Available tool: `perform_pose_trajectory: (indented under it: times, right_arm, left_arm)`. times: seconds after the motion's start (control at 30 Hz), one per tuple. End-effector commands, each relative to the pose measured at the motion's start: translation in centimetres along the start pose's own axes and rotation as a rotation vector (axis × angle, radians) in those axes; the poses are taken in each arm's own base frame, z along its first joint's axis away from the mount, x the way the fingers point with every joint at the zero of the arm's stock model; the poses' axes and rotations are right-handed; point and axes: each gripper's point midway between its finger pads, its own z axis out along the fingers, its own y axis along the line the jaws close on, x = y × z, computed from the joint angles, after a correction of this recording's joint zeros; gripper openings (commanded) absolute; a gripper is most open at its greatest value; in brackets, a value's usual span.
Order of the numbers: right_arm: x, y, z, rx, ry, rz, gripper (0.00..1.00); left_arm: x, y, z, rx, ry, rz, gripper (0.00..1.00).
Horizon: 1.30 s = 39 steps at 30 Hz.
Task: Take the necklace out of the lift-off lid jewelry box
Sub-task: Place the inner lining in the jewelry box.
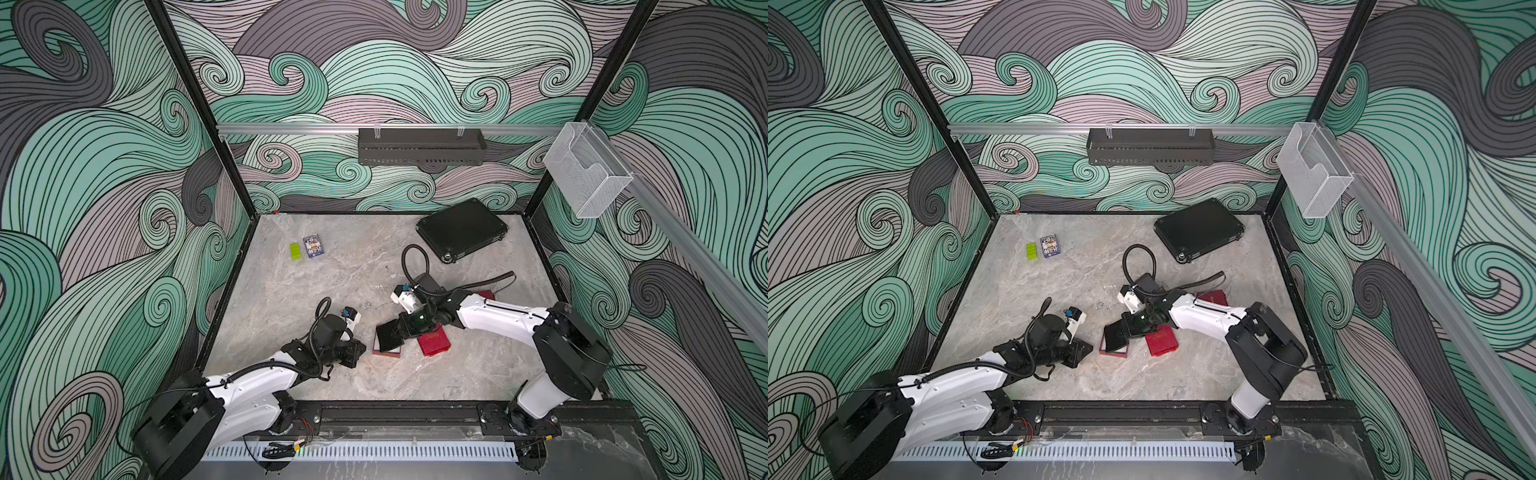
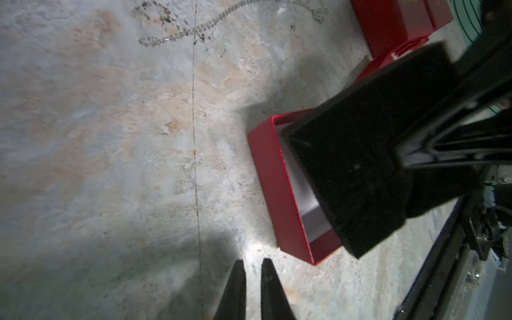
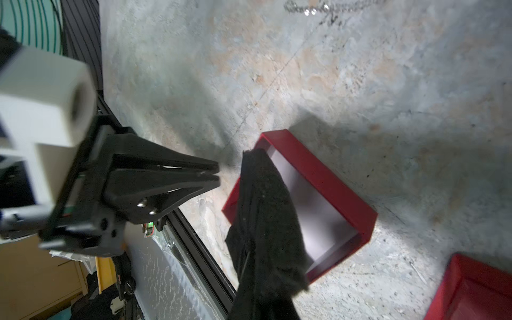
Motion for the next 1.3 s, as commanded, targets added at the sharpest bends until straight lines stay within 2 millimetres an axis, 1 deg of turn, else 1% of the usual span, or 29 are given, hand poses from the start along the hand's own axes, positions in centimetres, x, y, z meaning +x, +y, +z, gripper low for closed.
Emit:
perform_pose_trajectory:
  times: [0.0,0.07,0.27,0.47,0.63,0.77,0.87,1.1,1.27]
  right_arm:
    - [-0.4,1.5,-1.5,-0.026,-0.042,-0.022,0.00]
    - [-0.5,1.5,-1.9,-0.022,-0.055,-0.021,0.00]
    - [-0.7,-0.2,-1.6,0.048,-0.097,0.041,0.00]
    - [-0.3,-1.8,-0.2,0.091,-0.126,0.125,0.00]
    - [0.2,-2.3,1.0,0.107,-0.120,0.157,0.00]
    - [0.4,-2.2,1.9,0.105,-0.098,0.161,0.00]
    - [0.5,-1.9,2.3,0.104,-0.076,0.151,0.00]
    - [1.7,-2.2,2.2,0.129,-0.014,0.114,0.00]
    - [2.4,-2.5,2.6,0.143,0.030,0.097,0.00]
  left_arm:
    - [-2.6,-1.0,-0.1,0.004,-0.076,0.022,0.11]
    - [-2.7,-1.1,0.1,-0.001,-0.076,0.031,0.10]
    - [-3.1,-1.6,0.6,-0.004,-0.082,0.055,0.09]
    - [-3.1,-2.9,1.0,0.012,-0.075,0.090,0.07]
    - [-2.4,-3.6,1.5,0.016,-0.066,0.109,0.07]
    - [-2.2,-4.1,1.8,0.015,-0.063,0.122,0.06]
    - [-2.2,-3.8,1.8,-0.007,-0.068,0.117,0.06]
    - [-2.9,-1.9,1.0,-0.111,-0.110,0.084,0.05]
    - [-3.2,-1.8,0.9,-0.129,-0.117,0.100,0.05]
